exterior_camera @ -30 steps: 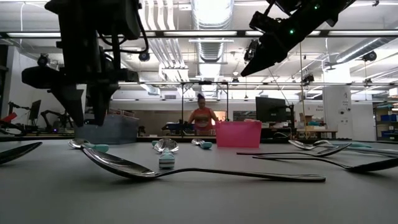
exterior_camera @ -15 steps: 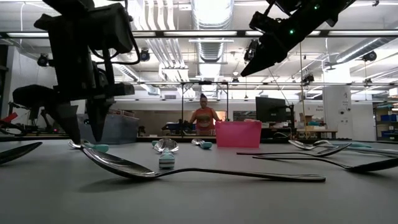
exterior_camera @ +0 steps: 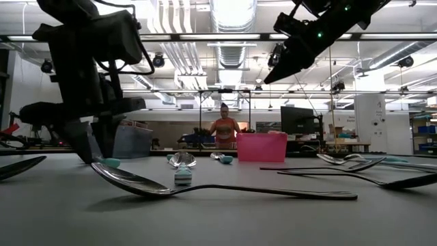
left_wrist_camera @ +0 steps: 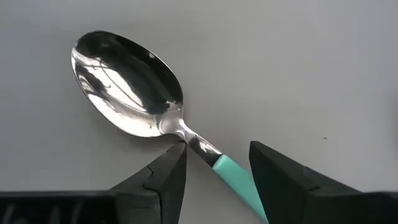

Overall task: Sort silverware by color (type)
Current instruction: Put the green spoon into the transparent bin

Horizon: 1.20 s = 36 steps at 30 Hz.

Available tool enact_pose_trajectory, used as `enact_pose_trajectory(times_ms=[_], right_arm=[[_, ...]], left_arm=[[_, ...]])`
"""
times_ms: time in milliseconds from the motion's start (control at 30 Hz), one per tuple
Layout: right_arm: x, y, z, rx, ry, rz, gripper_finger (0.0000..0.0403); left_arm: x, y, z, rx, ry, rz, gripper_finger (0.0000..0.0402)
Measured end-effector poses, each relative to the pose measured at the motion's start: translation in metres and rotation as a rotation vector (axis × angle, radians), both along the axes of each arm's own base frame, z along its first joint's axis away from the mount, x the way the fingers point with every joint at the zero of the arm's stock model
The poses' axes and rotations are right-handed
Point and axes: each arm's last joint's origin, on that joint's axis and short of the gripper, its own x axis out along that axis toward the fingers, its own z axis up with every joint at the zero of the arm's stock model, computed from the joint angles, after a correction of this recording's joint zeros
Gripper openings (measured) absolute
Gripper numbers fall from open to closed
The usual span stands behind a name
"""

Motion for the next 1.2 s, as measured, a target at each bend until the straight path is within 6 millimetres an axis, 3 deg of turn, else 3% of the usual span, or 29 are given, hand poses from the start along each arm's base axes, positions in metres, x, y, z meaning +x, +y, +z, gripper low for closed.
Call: enact_pose_trajectory(times_ms=[300, 600, 867, 1200], right_arm=[[0.000, 0.000, 0.000, 0.000, 0.000, 0.000, 0.0118], [0.000, 0.000, 0.000, 0.006, -0.003, -0.004, 0.0118], [0.000, 0.000, 0.000, 0.005, -0.002, -0.003, 0.0118], [0.000, 0.000, 0.000, 0.003, -0.001, -0.002, 0.0118]], left_arm=[[0.001, 0.002, 0.001, 0.083, 0.050, -0.208, 0.0129], [-0.008, 0.001, -0.001, -0.025, 0.094, -0.009, 0.0137], [-0.009, 0.000, -0.001, -0.039, 0.105, -0.004, 0.0160], [-0.007, 0.000, -0.005, -0.032, 0.114, -0.003, 0.0161]])
